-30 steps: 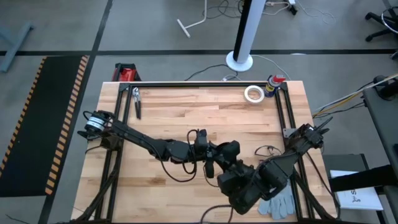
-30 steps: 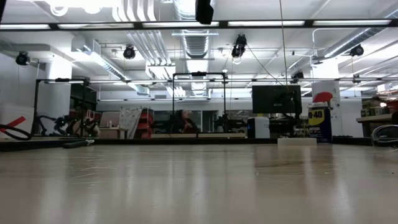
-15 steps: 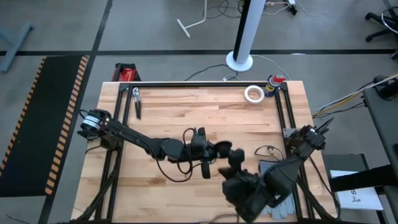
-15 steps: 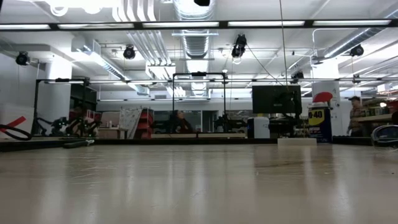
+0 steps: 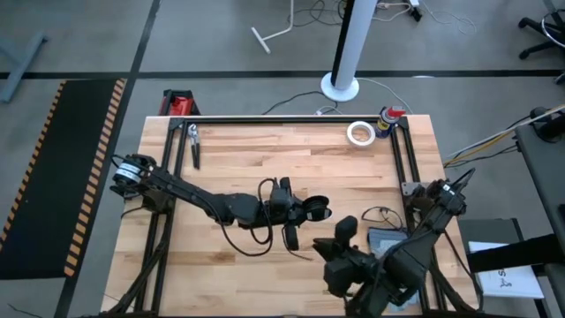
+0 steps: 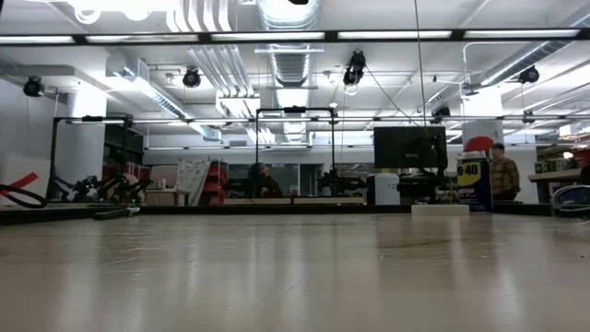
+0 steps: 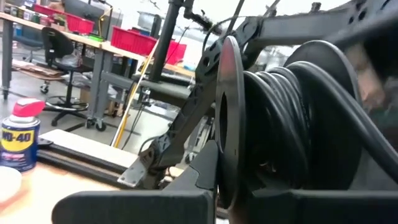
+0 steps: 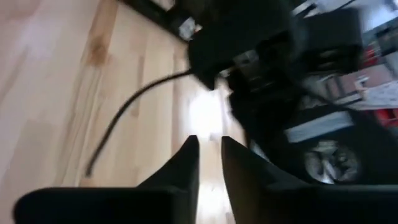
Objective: Coil cords
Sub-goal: Coil the black wire into the spool
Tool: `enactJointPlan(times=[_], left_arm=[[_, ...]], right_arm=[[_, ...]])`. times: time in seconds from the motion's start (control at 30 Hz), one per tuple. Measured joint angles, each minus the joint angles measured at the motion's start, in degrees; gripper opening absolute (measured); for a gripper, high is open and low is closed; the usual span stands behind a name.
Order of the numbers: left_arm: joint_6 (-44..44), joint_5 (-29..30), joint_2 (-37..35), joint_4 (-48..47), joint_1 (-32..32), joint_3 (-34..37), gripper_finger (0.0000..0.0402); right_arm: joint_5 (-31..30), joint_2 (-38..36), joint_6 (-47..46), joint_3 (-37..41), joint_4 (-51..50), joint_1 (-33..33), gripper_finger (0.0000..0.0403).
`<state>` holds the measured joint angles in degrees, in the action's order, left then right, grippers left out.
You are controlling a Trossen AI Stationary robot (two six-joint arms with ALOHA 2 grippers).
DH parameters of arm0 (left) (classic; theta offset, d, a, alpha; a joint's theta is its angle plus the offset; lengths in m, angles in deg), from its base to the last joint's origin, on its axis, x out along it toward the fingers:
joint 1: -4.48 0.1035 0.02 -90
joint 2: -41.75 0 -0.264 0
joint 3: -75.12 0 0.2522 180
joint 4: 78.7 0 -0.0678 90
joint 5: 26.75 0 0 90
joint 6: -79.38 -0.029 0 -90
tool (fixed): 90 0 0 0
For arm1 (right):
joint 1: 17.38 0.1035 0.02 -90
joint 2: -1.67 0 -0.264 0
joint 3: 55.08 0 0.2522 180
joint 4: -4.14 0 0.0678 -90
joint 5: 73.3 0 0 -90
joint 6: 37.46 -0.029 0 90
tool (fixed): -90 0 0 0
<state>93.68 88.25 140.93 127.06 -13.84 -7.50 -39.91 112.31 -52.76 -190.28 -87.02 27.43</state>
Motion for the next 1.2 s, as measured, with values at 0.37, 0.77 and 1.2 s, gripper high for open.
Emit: enactJointPlan(times=[0.37,0.77,1.2], left_arm=[[1.05,0.02,0.0,-2.45,0.07,0.04,0.0],[1.4,0.02,0.09,-5.13,0.07,0.09,0.0],[1.39,0.12,0.11,-4.0,-0.11,0.15,0.0]], right_arm=[[-1.66,-0.41,18.18,-0.03,8.83,-0.28,0.0187],[0.07,-0.41,27.98,-0.03,12.95,-5.7,0.0248],[7.92,-0.41,22.15,-0.05,8.19,-7.58,0.02]])
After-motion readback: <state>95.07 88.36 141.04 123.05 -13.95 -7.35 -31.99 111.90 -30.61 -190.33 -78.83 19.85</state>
